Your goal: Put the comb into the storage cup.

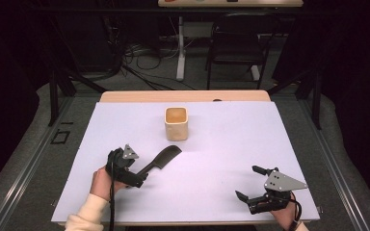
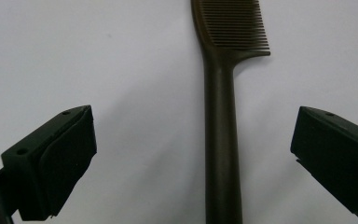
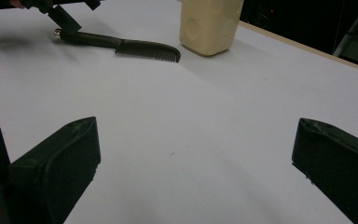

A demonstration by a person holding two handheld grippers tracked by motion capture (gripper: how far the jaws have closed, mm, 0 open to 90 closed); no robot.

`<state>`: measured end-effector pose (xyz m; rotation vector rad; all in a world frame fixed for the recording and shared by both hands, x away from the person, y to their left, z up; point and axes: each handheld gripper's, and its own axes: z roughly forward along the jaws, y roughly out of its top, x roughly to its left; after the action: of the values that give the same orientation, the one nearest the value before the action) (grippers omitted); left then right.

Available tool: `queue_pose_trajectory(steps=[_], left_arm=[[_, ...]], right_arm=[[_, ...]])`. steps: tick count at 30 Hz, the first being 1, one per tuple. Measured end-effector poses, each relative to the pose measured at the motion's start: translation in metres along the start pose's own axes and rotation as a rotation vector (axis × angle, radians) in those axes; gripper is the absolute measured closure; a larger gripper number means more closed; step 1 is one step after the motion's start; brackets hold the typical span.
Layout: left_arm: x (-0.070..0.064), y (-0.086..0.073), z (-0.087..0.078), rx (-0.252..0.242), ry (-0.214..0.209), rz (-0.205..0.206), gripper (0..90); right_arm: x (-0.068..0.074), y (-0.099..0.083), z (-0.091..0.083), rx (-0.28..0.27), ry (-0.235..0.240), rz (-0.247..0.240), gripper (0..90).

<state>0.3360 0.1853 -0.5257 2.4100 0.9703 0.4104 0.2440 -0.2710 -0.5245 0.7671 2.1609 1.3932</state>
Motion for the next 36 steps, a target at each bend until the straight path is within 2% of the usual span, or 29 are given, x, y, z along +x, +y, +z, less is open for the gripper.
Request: queue_pose_trajectory(steps=[6, 13, 22, 24, 30, 32, 36], left_arm=[[-0.002, 0.004, 0.002, 0.026, -0.024, 0.007, 0.0], [-0.003, 0.008, 0.005, 0.054, -0.032, 0.019, 0.0], [-0.007, 0.020, 0.008, 0.100, -0.035, 0.051, 0.0], [-0.008, 0.022, 0.009, 0.115, -0.046, 0.061, 0.8], [-0.008, 0.027, 0.010, 0.132, -0.059, 0.062, 12.1], [-0.009, 0.029, 0.009, 0.135, -0.069, 0.083, 17.5], [-0.010, 0.032, 0.011, 0.153, -0.080, 0.097, 28.8]], right_arm=[[0.000, 0.000, 0.001, 0.003, -0.001, 0.003, 0.5], [0.000, 0.000, 0.001, 0.006, 0.010, 0.006, 0.4], [0.000, -0.001, 0.002, 0.014, 0.015, 0.005, 0.4], [0.000, -0.001, 0.003, 0.017, 0.016, 0.005, 0.4], [0.000, -0.001, 0.003, 0.025, 0.024, 0.008, 0.4], [-0.001, -0.001, 0.003, 0.021, 0.023, 0.008, 0.4], [-0.001, -0.002, 0.003, 0.023, 0.020, 0.007, 0.4]])
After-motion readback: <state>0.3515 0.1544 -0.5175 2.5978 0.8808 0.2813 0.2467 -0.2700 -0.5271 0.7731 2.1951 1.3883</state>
